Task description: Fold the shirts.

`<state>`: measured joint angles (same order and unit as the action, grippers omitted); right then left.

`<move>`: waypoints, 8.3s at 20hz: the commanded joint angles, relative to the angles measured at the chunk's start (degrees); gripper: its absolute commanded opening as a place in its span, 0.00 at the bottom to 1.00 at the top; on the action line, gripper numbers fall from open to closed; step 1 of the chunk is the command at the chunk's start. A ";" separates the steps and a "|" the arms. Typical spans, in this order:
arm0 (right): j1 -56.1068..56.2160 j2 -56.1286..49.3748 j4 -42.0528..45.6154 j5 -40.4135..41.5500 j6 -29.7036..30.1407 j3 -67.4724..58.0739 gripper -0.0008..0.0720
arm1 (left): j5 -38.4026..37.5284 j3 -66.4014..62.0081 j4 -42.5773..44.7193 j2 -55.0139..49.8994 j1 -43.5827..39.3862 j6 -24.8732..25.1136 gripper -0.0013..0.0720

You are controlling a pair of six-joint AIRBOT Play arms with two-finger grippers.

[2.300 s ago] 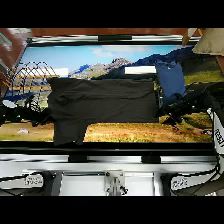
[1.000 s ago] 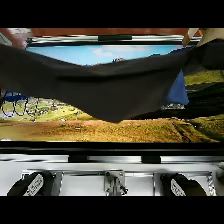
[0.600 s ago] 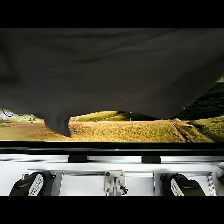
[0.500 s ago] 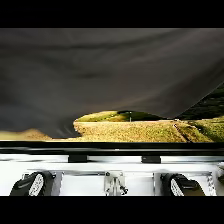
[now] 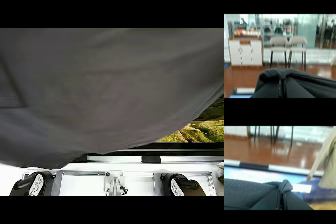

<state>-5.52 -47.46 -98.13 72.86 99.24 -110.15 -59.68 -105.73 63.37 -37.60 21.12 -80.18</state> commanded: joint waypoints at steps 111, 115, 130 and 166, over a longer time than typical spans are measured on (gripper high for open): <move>1.64 -41.75 -16.90 2.80 0.94 47.98 0.12 | -17.53 61.24 -9.05 -29.22 8.61 21.03 0.07; 1.79 -37.55 -17.20 -2.62 5.35 42.03 0.12 | -15.93 52.22 -14.10 -29.03 8.48 21.05 0.07; 6.34 -50.25 -16.52 -23.17 2.75 21.40 0.11 | 2.67 42.93 -30.03 -41.70 4.20 19.93 0.07; 6.27 -58.69 -7.87 -11.32 -12.35 19.93 0.93 | -14.38 42.88 -48.89 -51.39 0.63 28.09 0.93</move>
<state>0.75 -106.00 -106.13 58.59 88.75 -90.24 -72.29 -62.81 14.52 -89.01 21.78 -52.49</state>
